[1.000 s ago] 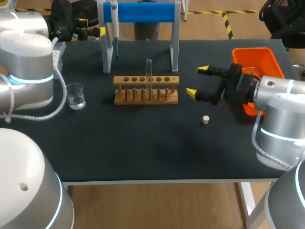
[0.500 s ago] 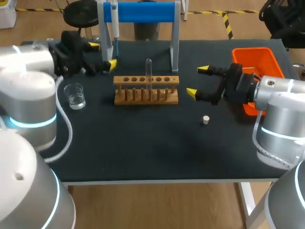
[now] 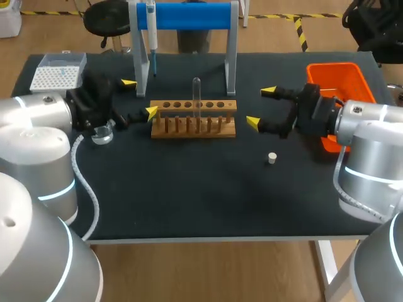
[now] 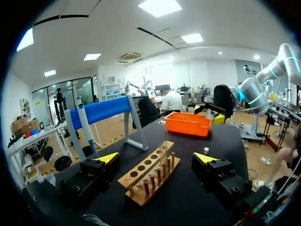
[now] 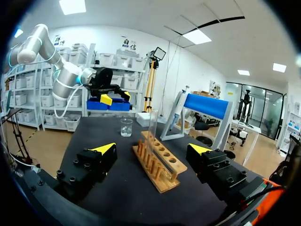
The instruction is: Invert the test tube, pick up the pipette, mount the tip to pipette, aspirate from beaker and dispense into the tube, eject the tip, return the pipette, and cap with the stopper.
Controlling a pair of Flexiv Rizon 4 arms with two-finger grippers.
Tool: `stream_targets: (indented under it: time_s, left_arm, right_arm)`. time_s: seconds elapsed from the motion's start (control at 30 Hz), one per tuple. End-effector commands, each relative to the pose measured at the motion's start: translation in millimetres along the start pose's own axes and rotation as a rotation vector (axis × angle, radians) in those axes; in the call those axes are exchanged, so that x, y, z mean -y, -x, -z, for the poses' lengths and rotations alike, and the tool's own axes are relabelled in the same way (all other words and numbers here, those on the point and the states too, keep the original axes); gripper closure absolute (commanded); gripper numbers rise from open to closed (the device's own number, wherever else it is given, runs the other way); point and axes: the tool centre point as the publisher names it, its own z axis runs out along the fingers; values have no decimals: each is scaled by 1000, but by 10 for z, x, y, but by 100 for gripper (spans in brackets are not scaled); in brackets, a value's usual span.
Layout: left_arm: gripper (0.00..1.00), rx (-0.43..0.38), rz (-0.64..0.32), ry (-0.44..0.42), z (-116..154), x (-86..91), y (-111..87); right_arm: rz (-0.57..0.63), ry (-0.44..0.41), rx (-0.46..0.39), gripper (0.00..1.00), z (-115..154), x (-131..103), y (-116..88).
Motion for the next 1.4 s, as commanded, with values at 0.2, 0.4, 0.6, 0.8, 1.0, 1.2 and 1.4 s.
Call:
stream_targets:
  time_s: [0.2,0.4,0.6,0.8,1.0,1.2,1.4]
  left_arm:
    - [0,-17,13,-108,0,-163,-107]
    - [0,-39,12,-112,24,-179,-132]
    - [0,-39,12,-112,24,-179,-132]
    - [0,-39,12,-112,24,-179,-132]
    - [0,-39,12,-112,24,-179,-132]
    - [0,-39,12,-112,24,-179,-132]
    - [0,-39,12,-112,24,-179,-132]
  right_arm:
    - [0,0,1,0,4,3,-4]
    - [0,0,1,0,4,3,-4]
    - [0,0,1,0,4,3,-4]
    - [0,0,1,0,4,3,-4]
    - [1,39,-96,0,-143,-67,81]
    - [5,80,-240,0,-365,-126,155]
    - [-53,140,-411,0,-587,-179,219]
